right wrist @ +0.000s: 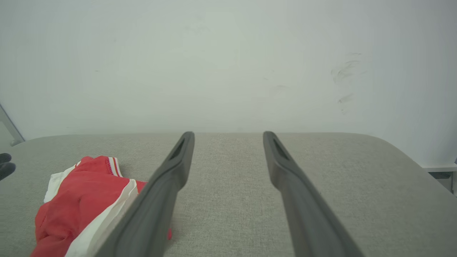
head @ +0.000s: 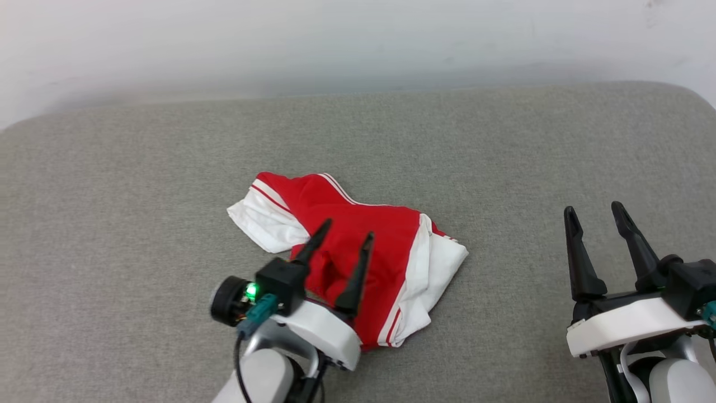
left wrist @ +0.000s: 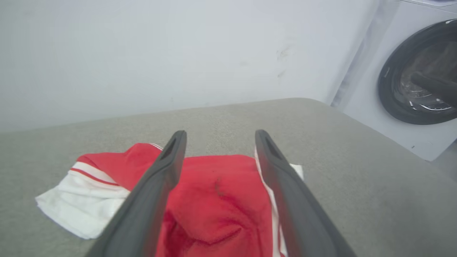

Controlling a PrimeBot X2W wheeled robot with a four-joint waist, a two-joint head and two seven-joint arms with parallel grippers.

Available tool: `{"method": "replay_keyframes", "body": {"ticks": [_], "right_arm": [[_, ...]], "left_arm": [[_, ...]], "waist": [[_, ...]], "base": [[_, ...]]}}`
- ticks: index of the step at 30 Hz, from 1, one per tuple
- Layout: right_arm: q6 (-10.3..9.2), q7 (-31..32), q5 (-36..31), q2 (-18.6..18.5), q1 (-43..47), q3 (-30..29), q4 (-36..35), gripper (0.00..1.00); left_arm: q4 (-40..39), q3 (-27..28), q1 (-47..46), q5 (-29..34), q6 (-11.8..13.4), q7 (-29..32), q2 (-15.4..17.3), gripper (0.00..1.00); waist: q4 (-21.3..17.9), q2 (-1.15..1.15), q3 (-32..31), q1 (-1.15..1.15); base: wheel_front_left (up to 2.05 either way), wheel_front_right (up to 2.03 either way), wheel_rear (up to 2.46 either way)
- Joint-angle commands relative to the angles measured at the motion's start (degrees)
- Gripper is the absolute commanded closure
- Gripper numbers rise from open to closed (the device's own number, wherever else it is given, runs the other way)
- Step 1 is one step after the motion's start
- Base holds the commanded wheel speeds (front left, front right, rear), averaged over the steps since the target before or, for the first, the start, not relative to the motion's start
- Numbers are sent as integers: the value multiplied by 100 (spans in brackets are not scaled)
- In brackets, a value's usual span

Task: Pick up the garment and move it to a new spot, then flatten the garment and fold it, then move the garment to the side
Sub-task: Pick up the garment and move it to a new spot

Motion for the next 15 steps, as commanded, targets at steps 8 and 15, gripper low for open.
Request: {"method": "replay_keyframes", "body": {"ticks": [8, 15], "right_arm": [[-4, 164, 36, 12, 291, -45, -42, 0], [-4, 281, 41, 12, 543, -74, -54, 0]], "left_arm": [[46, 681, 256, 198, 654, -409, 467, 0], [-32, 1177, 623, -37, 794, -406, 863, 0]], "waist": [[272, 0, -299, 0], [387, 0, -502, 0]], "base": [[0, 0, 0], [0, 0, 0]]}}
